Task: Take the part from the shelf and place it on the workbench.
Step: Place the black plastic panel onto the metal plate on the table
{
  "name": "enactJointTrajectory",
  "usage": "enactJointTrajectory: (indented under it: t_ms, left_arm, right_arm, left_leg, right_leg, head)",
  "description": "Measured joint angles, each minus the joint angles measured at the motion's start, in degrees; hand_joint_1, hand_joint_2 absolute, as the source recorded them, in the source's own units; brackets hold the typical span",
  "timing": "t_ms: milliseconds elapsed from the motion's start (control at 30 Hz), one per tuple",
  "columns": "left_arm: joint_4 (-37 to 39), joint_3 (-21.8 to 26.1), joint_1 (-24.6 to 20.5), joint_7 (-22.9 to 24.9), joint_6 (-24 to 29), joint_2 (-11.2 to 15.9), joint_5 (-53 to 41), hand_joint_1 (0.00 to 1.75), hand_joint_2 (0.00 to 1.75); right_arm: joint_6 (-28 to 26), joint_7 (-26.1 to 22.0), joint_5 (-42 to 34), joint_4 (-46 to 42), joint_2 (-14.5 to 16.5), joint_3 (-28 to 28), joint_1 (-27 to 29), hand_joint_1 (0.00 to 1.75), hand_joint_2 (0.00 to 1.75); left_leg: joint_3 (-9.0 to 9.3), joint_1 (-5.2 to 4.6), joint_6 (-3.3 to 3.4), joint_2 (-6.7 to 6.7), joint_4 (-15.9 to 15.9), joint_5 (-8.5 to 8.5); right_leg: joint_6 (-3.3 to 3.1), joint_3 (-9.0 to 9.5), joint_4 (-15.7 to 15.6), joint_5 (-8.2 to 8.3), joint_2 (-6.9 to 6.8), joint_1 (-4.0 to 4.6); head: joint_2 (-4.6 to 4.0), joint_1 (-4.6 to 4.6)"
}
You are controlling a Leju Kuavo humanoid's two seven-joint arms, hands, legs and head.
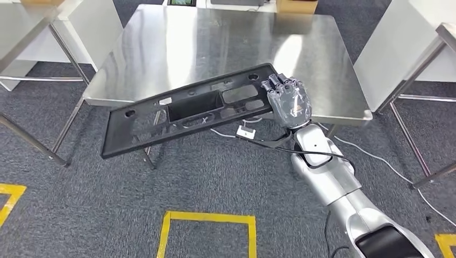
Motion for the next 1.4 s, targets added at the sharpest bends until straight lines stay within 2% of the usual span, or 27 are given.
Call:
enactJointTrajectory:
  t_ms: [100, 133, 167, 200, 267, 333, 400, 467, 500, 600, 633, 667, 700, 767, 833, 933, 1000, 1033, 1100, 1133, 1167, 1200, 1267, 1300, 1333, 1367, 1400]
  left_arm:
    - [0.00, 0.02, 0.00, -0.01, 0.01, 0.02, 0.00, 0.00, 1.75]
    - [0.01, 0.02, 0.03, -0.01, 0.01, 0.00, -0.01, 0.00, 1.75]
    - [0.01, 0.02, 0.07, 0.02, 0.00, -0.03, -0.02, 0.00, 1.75]
    - [0.02, 0.02, 0.09, 0.04, 0.00, -0.08, -0.04, 0.00, 1.75]
    - [0.02, 0.03, 0.11, 0.08, -0.01, -0.17, -0.08, 0.00, 1.75]
    - [0.02, 0.06, 0.06, 0.09, -0.01, -0.20, -0.11, 0.00, 1.75]
    - [0.02, 0.07, 0.06, 0.13, 0.00, -0.20, -0.15, 0.00, 1.75]
    - [0.01, 0.07, 0.07, 0.15, 0.00, -0.12, -0.19, 0.00, 1.75]
    - [0.01, 0.07, 0.04, 0.15, -0.03, -0.09, -0.21, 0.00, 1.75]
    - [0.02, 0.15, 0.06, 0.18, -0.10, -0.11, -0.26, 0.00, 1.75]
    - [0.02, 0.23, 0.09, 0.20, -0.09, -0.11, -0.25, 0.00, 1.75]
    - [0.02, 0.32, 0.13, 0.21, -0.08, -0.11, -0.25, 0.00, 1.75]
    - [0.02, 0.43, 0.14, 0.22, -0.05, -0.10, -0.24, 0.00, 1.75]
    - [0.02, 0.64, 0.14, 0.21, -0.01, -0.03, -0.22, 0.00, 1.75]
    - [0.01, 0.80, 0.10, 0.20, 0.02, 0.05, -0.18, 0.00, 1.75]
    - [0.01, 0.96, 0.16, 0.20, 0.06, 0.07, -0.16, 0.00, 1.75]
    - [0.01, 1.08, 0.12, 0.17, 0.05, 0.03, -0.25, 0.00, 1.75]
    - [0.01, 1.14, 0.04, 0.15, 0.01, 0.02, -0.31, 0.00, 1.75]
    - [0.01, 1.24, -0.04, 0.09, -0.12, 0.02, -0.42, 0.00, 1.75]
    - [0.02, 1.27, -0.02, 0.07, -0.16, 0.00, -0.46, 0.00, 1.75]
    - [0.02, 1.29, 0.01, 0.05, -0.19, -0.04, -0.50, 0.00, 1.75]
    - [0.02, 1.32, 0.05, 0.05, -0.19, -0.09, -0.54, 0.00, 1.75]
    - [0.02, 1.40, 0.08, 0.04, -0.19, -0.17, -0.62, 0.00, 1.75]
    - [0.02, 1.43, 0.08, 0.04, -0.19, -0.17, -0.66, 0.00, 1.75]
    - [0.01, 1.45, 0.04, 0.01, -0.18, -0.16, -0.68, 0.00, 1.75]
    - [0.01, 1.46, 0.03, -0.02, -0.17, -0.14, -0.72, 0.00, 1.75]
    - [0.01, 1.46, 0.02, -0.04, -0.17, -0.13, -0.74, 0.00, 1.75]
  right_arm:
    - [0.00, 0.02, -0.08, 0.42, 0.02, 0.12, -0.21, 1.75, 1.75]
    - [0.00, 0.04, -0.09, 0.59, 0.02, 0.18, -0.17, 1.75, 1.75]
    - [0.00, 0.06, -0.10, 0.74, 0.01, 0.26, -0.15, 1.75, 1.75]
    - [0.00, 0.09, -0.12, 0.85, 0.01, 0.33, -0.13, 1.75, 1.75]
    - [0.00, 0.14, -0.18, 1.03, -0.02, 0.40, -0.12, 1.75, 1.75]
    - [-0.02, 0.24, -0.28, 1.22, -0.03, 0.45, -0.14, 1.75, 1.75]
    - [-0.07, 0.37, -0.36, 1.34, -0.03, 0.44, -0.20, 1.75, 1.75]
    - [-0.10, 0.46, -0.37, 1.36, -0.07, 0.37, -0.28, 1.75, 1.75]
    - [-0.10, 0.49, -0.42, 1.41, -0.10, 0.34, -0.36, 1.75, 1.75]
    - [-0.16, 0.46, -1.40, 2.18, -0.10, 0.23, -0.79, 1.75, 1.75]
    - [-0.21, 0.35, -1.98, 2.63, -0.07, 0.19, -0.91, 1.75, 1.75]
    - [-0.27, 0.17, -2.59, 3.11, -0.03, 0.13, -1.03, 1.75, 1.75]
    - [-0.33, -0.10, -3.17, 3.63, 0.03, 0.06, -1.23, 1.75, 1.75]
    - [-0.46, -0.65, -4.03, 4.65, 0.20, -0.07, -1.87, 1.75, 1.75]
    - [-0.65, -0.95, -4.48, 5.68, 0.45, -0.13, -2.66, 1.75, 1.75]
    - [-0.79, -0.97, -4.87, 6.67, 0.99, -0.20, -3.05, 1.75, 1.75]
    - [-0.81, -0.92, -4.99, 6.92, 1.30, -0.25, -3.07, 1.75, 1.75]
    - [-0.84, -0.85, -4.98, 7.01, 1.39, -0.26, -3.06, 1.75, 1.75]
    - [-0.90, -0.57, -4.82, 7.11, 1.55, -0.30, -2.75, 1.75, 1.75]
    - [-0.92, -0.39, -4.65, 7.14, 1.61, -0.34, -2.45, 1.75, 1.75]
    - [-0.91, -0.22, -4.45, 7.14, 1.67, -0.39, -2.12, 1.75, 1.75]
    - [-0.89, -0.07, -4.23, 7.13, 1.74, -0.46, -1.84, 1.75, 1.75]
    - [-0.84, 0.14, -3.86, 7.12, 1.85, -0.62, -1.47, 1.75, 1.75]
    - [-0.81, 0.21, -3.75, 7.13, 1.90, -0.68, -1.35, 1.75, 1.75]
    - [-0.80, 0.26, -3.69, 7.12, 1.97, -0.73, -1.27, 1.75, 1.75]
    - [-0.78, 0.30, -3.64, 7.09, 2.06, -0.78, -1.16, 1.75, 1.75]
    - [-0.76, 0.34, -3.57, 7.06, 2.15, -0.86, -1.10, 1.75, 1.75]
  left_leg:
    - [0.64, 0.01, 0.45, -0.14, -0.09, -0.70]
    - [0.94, 0.01, 0.43, -0.18, -0.08, -1.04]
    - [1.37, 0.03, 0.32, -0.23, -0.06, -1.43]
    - [1.95, 0.07, 0.15, -0.27, -0.05, -1.86]
    - [3.18, 0.07, -0.37, -0.31, 0.04, -2.87]
    - [3.60, -0.10, -1.07, -0.26, 0.13, -3.73]
    - [3.60, -0.19, -1.65, -0.11, 0.54, -4.15]
    - [3.09, -0.02, -2.19, 0.02, 2.27, -4.62]
    - [2.07, 0.11, -2.50, 0.06, 4.32, -5.23]
    - [-4.63, 0.48, -3.41, 0.08, 14.97, -8.88]
    - [-6.70, 0.56, -3.50, 0.08, 17.30, -9.54]
    - [-7.84, 0.59, -3.44, 0.09, 17.64, -9.10]
    - [-7.86, 0.58, -3.20, 0.08, 15.81, -7.32]
    - [-5.52, 0.34, -2.16, 0.07, 8.10, -1.74]
    - [-3.33, -0.12, -1.13, 0.07, 2.27, 0.76]
    - [-1.91, -0.43, -0.14, 0.06, 0.40, 0.42]
    - [-0.51, -0.30, 0.35, 0.06, -0.33, 0.52]
    - [0.07, -0.19, 0.53, 0.02, -0.59, 0.49]
    - [0.52, -0.21, 0.74, -0.10, -0.63, 0.01]
    - [0.79, -0.21, 0.72, -0.17, -0.62, -0.34]
    - [1.17, -0.19, 0.62, -0.24, -0.60, -0.74]
    - [1.67, -0.12, 0.43, -0.30, -0.56, -1.20]
    - [2.77, 0.05, -0.14, -0.39, -0.33, -2.27]
    - [3.24, 0.08, -0.51, -0.43, -0.08, -2.85]
    - [3.47, 0.03, -0.93, -0.42, 0.13, -3.42]
    - [3.64, -0.04, -1.34, -0.38, 0.38, -3.86]
    - [3.77, -0.10, -1.65, -0.33, 0.61, -4.17]
  right_leg:
    - [0.03, -7.29, 10.87, -3.20, -0.05, -0.23]
    - [0.25, -9.11, 12.67, -3.48, -0.06, -0.28]
    - [0.67, -9.82, 12.22, -2.67, -0.08, -0.34]
    - [1.25, -9.34, 9.56, -0.75, -0.12, -0.46]
    - [2.14, -6.68, 1.09, 4.25, -0.44, -0.70]
    - [1.11, -4.89, -3.94, 6.30, -0.77, -0.53]
    - [-0.47, -4.40, -4.45, 6.08, -0.62, -0.44]
    - [-1.22, -3.62, -4.53, 5.99, -0.38, -0.77]
    - [-1.61, -3.09, -4.56, 5.71, -0.33, -0.87]
    - [-2.51, -1.91, -4.59, 4.68, -0.29, -0.69]
    - [-2.57, -1.52, -4.59, 4.30, -0.22, -0.59]
    - [-2.54, -1.05, -4.59, 3.90, -0.15, -0.50]
    - [-2.50, -0.49, -4.60, 3.47, -0.09, -0.40]
    - [-2.35, 0.78, -4.66, 2.58, -0.03, -0.21]
    - [-1.95, 1.51, -4.87, 1.85, 0.09, 0.02]
    - [-0.80, 1.87, -4.33, 1.61, 0.17, 0.39]
    - [-0.33, 0.84, -1.77, 1.01, 0.09, 0.41]
    - [-0.25, -0.81, 1.01, 0.24, 0.05, 0.30]
    - [-0.37, -5.62, 8.41, -1.99, 0.03, 0.00]
    - [-0.28, -7.88, 11.10, -2.99, 0.03, -0.16]
    - [0.04, -9.27, 11.96, -3.24, 0.01, -0.32]
    - [0.68, -9.51, 10.61, -2.30, -0.03, -0.51]
    - [2.25, -7.37, 2.97, 2.45, -0.29, -0.98]
    - [2.35, -6.19, -0.68, 4.31, -0.52, -1.00]
    - [1.87, -5.18, -3.10, 5.48, -0.72, -0.90]
    - [1.06, -4.75, -4.18, 5.97, -0.84, -0.77]
    - [0.13, -4.54, -4.15, 5.73, -0.84, -0.58]
  head:
    - [0.00, 0.09]
    - [0.00, 0.10]
    - [0.00, 0.13]
    - [0.00, 0.14]
    - [0.00, 0.17]
    - [0.00, 0.17]
    - [0.00, 0.10]
    - [0.00, 0.05]
    - [0.00, 0.05]
    - [0.00, 0.03]
    - [0.00, 0.02]
    - [0.00, 0.02]
    - [0.00, 0.03]
    - [0.00, 0.05]
    - [0.00, 0.07]
    - [0.00, 0.04]
    - [0.00, 0.09]
    - [0.00, 0.11]
    - [0.00, 0.14]
    - [0.00, 0.15]
    - [0.00, 0.16]
    - [0.00, 0.18]
    - [0.00, 0.21]
    - [0.00, 0.21]
    - [0.00, 0.19]
    - [0.00, 0.17]
    - [0.00, 0.14]
